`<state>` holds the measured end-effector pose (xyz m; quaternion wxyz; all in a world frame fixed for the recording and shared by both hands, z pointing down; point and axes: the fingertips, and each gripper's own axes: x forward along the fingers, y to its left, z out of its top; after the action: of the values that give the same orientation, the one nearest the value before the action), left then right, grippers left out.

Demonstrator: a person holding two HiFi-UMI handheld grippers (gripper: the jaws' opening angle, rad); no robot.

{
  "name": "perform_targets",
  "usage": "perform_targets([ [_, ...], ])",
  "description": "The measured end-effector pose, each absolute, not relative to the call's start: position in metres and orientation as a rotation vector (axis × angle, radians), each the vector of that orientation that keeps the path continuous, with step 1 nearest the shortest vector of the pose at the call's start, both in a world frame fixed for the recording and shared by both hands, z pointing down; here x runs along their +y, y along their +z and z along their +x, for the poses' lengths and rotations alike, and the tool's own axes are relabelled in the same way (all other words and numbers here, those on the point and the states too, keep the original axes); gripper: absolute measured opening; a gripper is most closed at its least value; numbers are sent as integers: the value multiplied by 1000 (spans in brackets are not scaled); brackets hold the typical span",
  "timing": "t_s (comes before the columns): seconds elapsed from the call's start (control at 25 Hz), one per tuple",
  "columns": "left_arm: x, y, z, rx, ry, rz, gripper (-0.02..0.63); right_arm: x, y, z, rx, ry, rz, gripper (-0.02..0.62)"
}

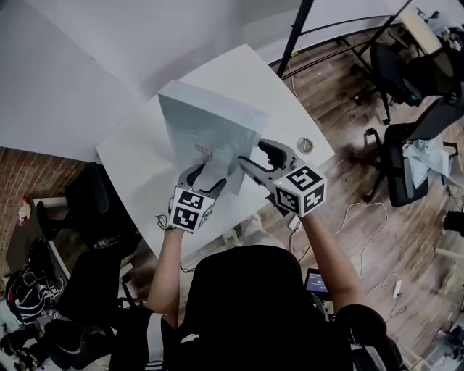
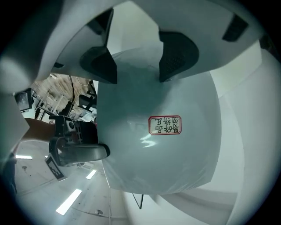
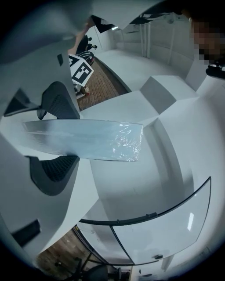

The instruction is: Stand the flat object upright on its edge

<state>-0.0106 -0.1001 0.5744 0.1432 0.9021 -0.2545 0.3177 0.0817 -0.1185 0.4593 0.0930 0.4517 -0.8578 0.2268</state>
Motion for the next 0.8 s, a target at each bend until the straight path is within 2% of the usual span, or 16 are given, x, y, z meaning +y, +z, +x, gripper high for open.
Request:
perform_targets([
  [0.8,-127,541,-108,-1131,663,2436,313,-113,449,2,-2618,291,1096,276],
])
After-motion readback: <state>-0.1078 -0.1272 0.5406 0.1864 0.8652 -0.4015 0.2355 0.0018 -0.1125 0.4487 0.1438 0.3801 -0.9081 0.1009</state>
